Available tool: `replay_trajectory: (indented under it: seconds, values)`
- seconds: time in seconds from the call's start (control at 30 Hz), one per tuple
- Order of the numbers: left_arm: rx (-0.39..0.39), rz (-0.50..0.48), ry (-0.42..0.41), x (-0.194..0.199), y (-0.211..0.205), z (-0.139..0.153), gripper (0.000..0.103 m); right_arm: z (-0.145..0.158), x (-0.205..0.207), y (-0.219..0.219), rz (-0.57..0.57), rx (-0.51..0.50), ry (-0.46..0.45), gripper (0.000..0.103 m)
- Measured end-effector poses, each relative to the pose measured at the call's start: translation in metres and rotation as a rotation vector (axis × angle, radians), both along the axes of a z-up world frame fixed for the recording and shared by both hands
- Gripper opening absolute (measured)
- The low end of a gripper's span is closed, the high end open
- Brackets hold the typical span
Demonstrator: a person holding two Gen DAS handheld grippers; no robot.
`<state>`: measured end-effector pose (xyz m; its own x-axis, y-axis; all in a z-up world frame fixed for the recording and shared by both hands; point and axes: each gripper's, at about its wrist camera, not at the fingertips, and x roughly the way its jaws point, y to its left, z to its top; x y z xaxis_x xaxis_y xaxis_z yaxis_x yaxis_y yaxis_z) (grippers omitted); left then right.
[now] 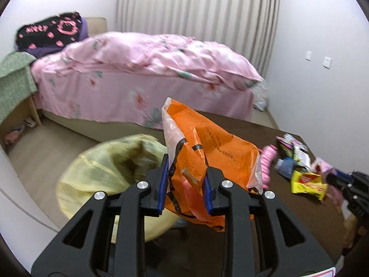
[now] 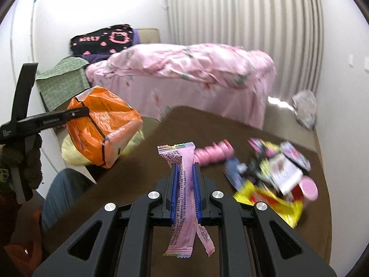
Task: Collect trash
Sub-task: 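Carry both items to the yellow trash bag and release them inside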
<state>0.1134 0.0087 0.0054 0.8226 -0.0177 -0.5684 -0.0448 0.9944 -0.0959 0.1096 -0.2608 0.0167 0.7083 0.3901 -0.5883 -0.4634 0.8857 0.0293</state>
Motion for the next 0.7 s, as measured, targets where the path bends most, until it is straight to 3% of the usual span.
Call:
replay_trajectory:
  seconds: [0.33, 0.53, 0.63, 0.7]
  values:
    - [0.005, 0.146, -0.031, -0.014, 0.067, -0.004, 0.024, 0.018, 0.018, 0.077, 0.127, -0.005, 0.001, 0.013]
    - [0.0, 0.179, -0.037, -0.023, 0.081, -0.008, 0.024, 0.021, 0.018, 0.107, 0.175, -0.037, -0.01, 0.013]
    - [0.059, 0.209, -0.053, -0.024, 0.079, -0.007, 0.024, 0.022, 0.021, 0.114, 0.189, -0.039, -0.017, 0.013]
    - [0.168, 0.3, -0.081, -0.026, 0.079, -0.006, 0.024, 0.021, 0.026, 0.116, 0.2, -0.037, -0.014, 0.013]
